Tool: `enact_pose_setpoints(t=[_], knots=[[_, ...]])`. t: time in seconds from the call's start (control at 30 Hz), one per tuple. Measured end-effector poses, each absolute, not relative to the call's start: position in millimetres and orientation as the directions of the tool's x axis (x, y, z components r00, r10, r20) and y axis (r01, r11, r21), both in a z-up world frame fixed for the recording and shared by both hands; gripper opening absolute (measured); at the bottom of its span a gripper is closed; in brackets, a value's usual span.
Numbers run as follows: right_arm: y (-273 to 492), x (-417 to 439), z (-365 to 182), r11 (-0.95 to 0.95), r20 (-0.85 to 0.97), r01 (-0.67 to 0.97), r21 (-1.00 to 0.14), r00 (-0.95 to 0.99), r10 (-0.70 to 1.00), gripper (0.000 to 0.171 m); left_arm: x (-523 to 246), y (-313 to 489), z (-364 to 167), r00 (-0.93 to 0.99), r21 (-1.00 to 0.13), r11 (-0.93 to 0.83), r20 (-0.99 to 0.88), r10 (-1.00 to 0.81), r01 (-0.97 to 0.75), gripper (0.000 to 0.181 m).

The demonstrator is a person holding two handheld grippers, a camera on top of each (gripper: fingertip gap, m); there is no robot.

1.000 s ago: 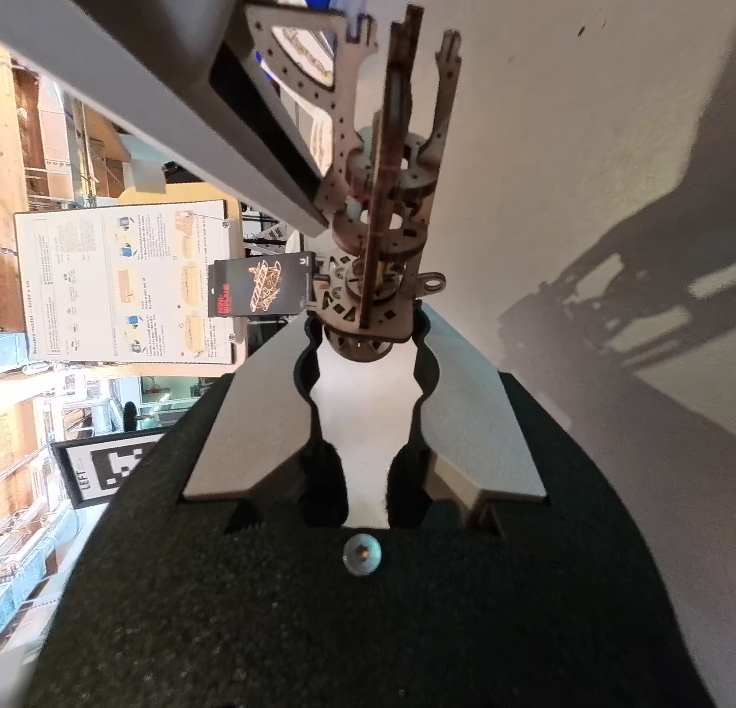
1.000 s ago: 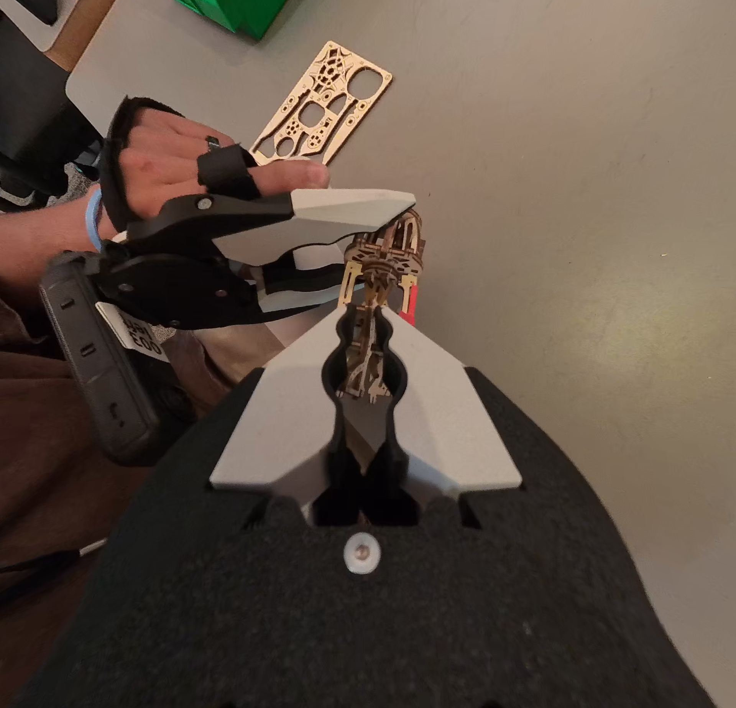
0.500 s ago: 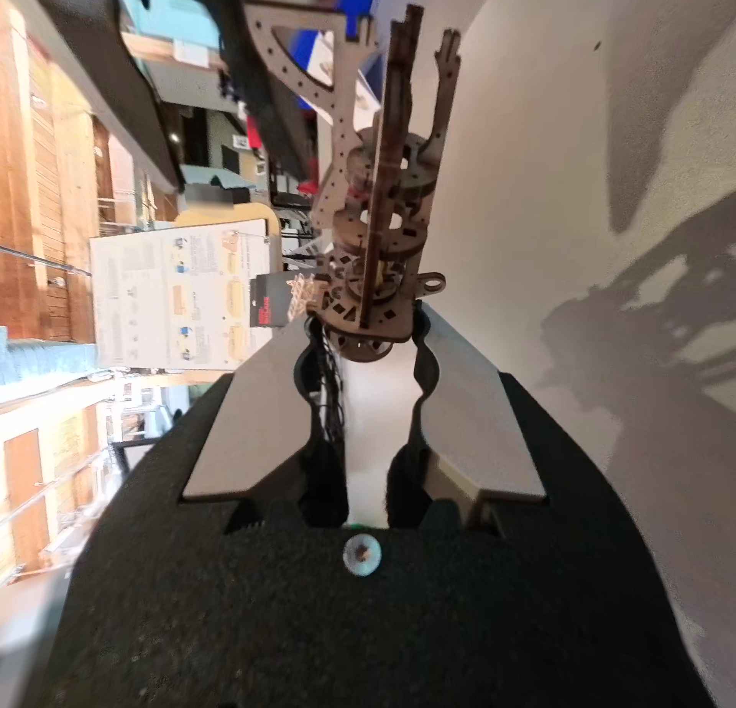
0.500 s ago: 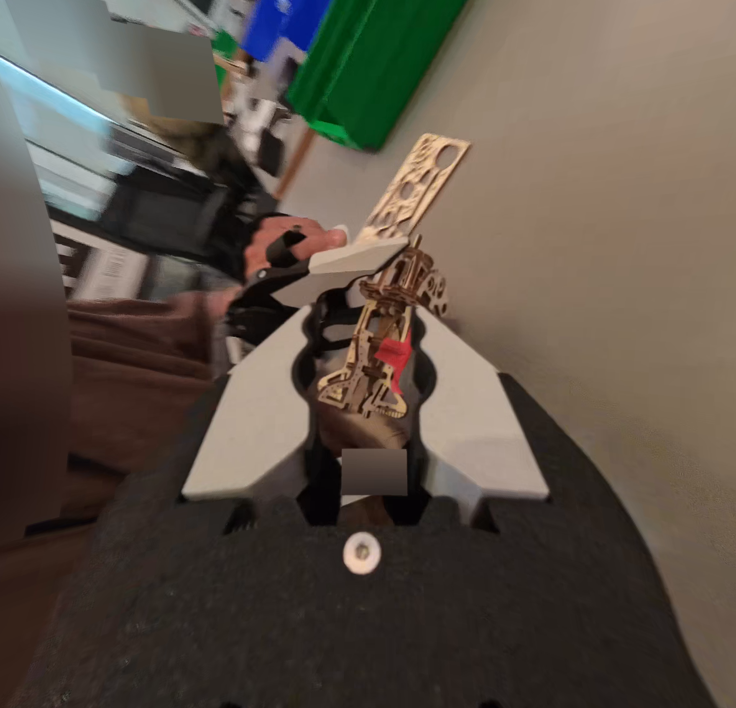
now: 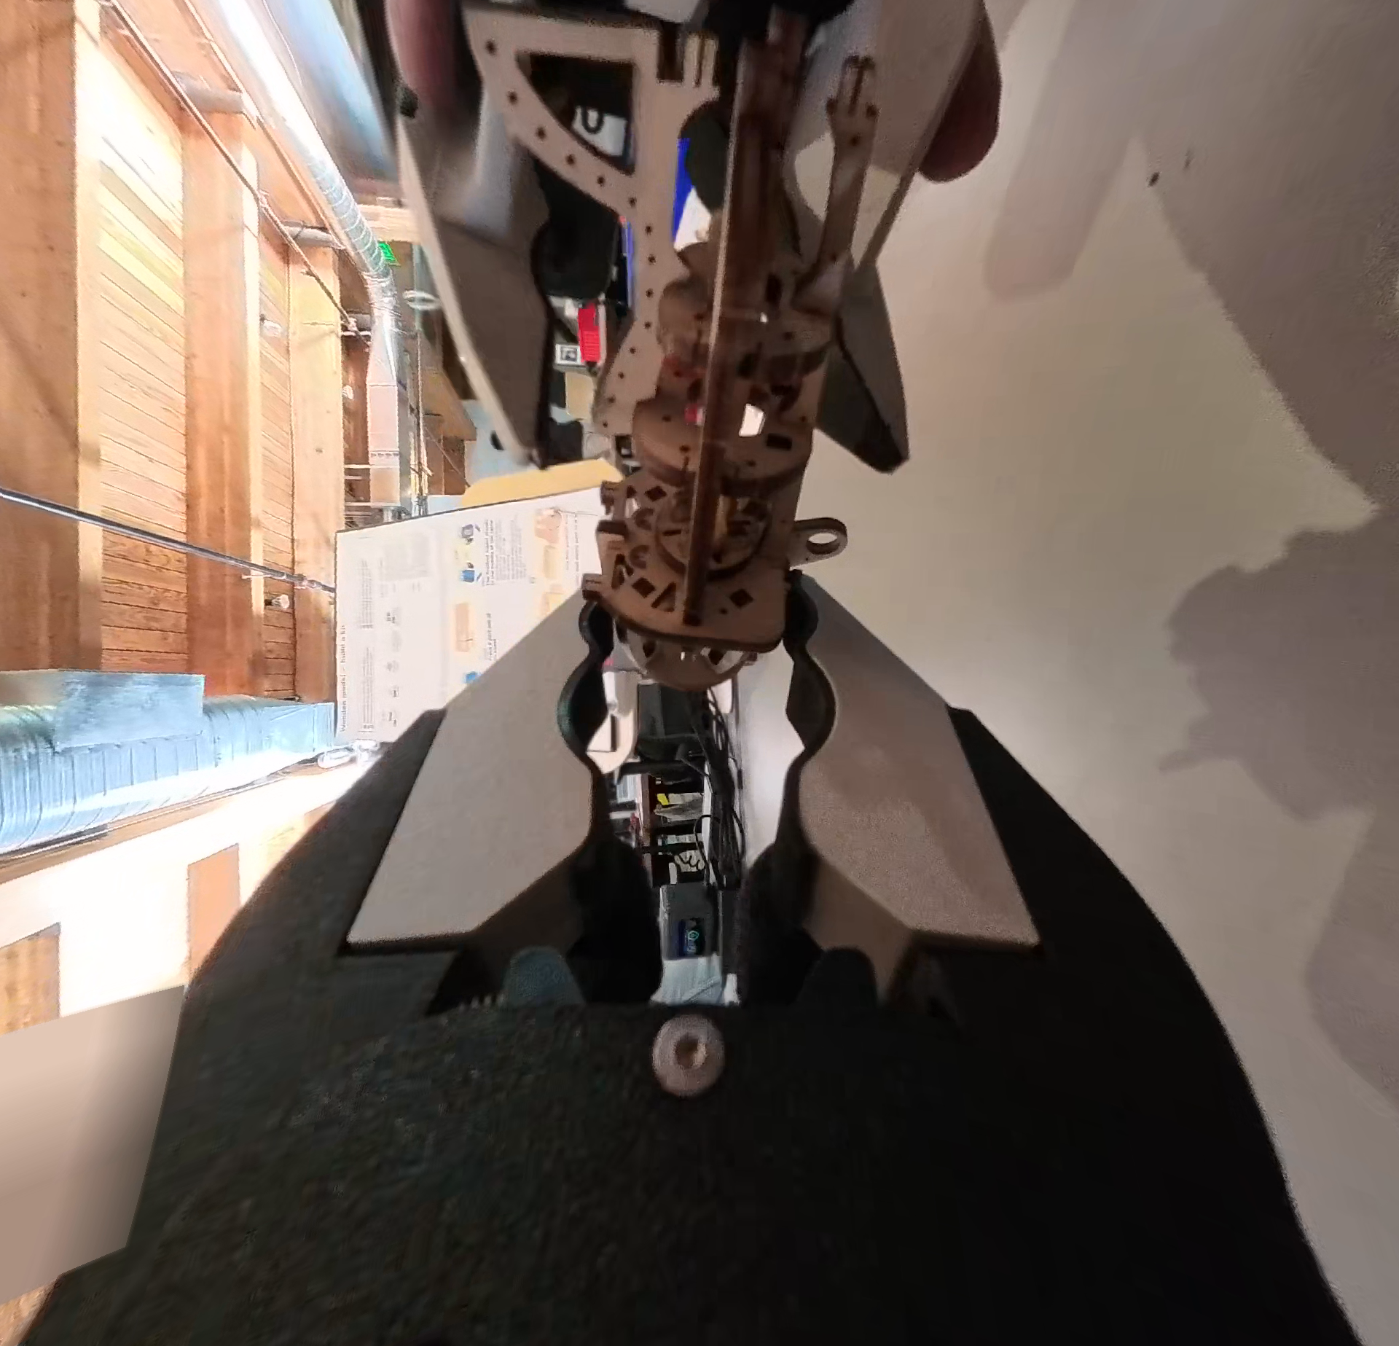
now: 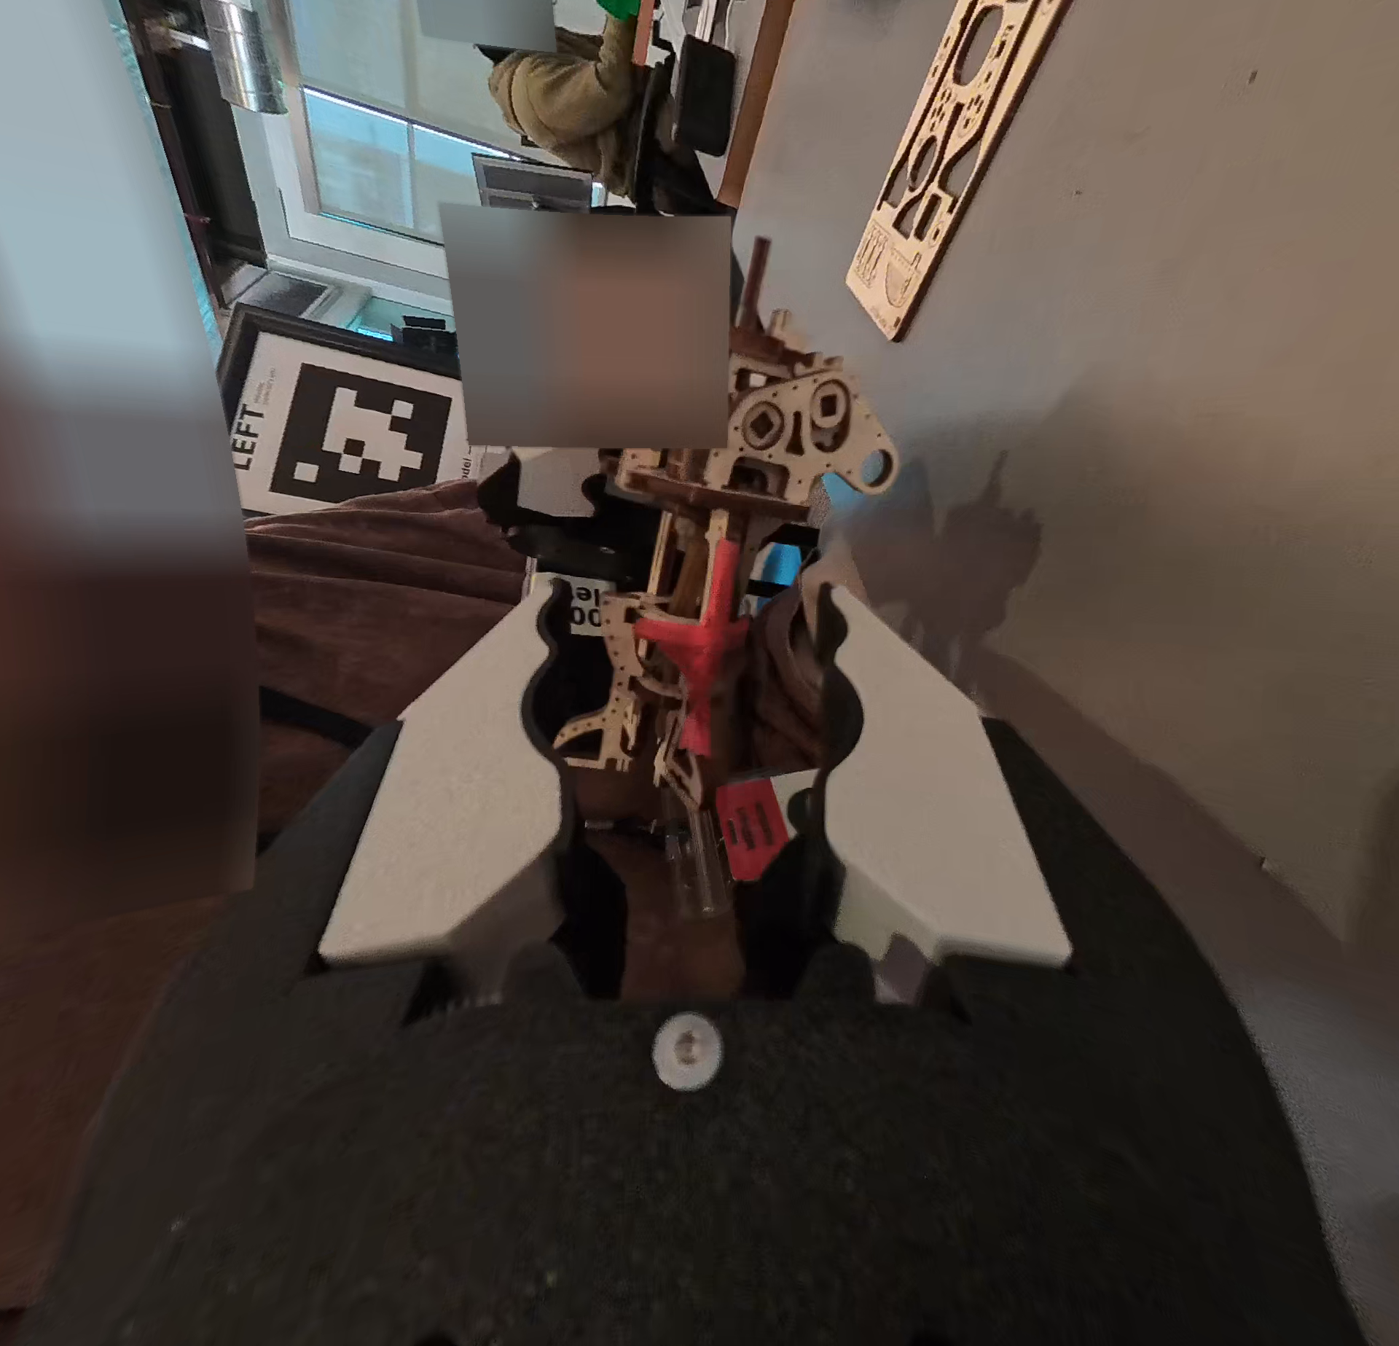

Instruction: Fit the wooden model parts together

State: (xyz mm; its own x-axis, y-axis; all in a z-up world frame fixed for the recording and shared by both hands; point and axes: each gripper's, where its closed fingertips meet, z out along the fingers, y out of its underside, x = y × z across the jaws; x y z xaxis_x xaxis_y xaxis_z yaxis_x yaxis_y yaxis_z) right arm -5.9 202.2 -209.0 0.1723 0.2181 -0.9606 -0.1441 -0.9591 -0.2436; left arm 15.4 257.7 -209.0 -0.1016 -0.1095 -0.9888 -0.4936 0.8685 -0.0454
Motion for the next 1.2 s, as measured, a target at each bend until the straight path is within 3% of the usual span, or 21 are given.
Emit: enact_pose_setpoints(t=[0.03,0.27,0.83,1.0,1.2], knots=[[201.5,-5.2,-209.7,-0.96,-0.962,-0.143,-0.24,0.17,0.215,0.063,15.5,257.6,-210.3,-0.11,-0.042,0.868,-0.988,-0.111,-0.495,0.043],[195.9,-7.4,-206.6,-0.969,-0.971,-0.119,-0.218,0.122,0.204,0.038,16.6,257.3,-210.3,-0.111,-0.041,0.869,-0.988,-0.11,-0.494,0.043],[199.9,-8.3,-221.3,-0.978,-0.982,-0.15,-0.148,0.136,0.128,0.035,19.0,263.1,-226.1,-0.172,-0.004,0.842,-0.978,-0.116,-0.54,0.042],[211.5,-4.8,-229.0,-0.961,-0.975,-0.219,-0.165,0.183,0.126,0.037,18.5,269.8,-243.6,-0.194,-0.121,0.821,-0.943,-0.271,-0.558,0.043],[227.5,0.2,-213.3,-0.921,-0.961,-0.297,-0.253,0.186,0.204,0.066,15.2,274.6,-246.3,-0.154,-0.252,0.784,-0.903,-0.402,-0.568,0.043]])
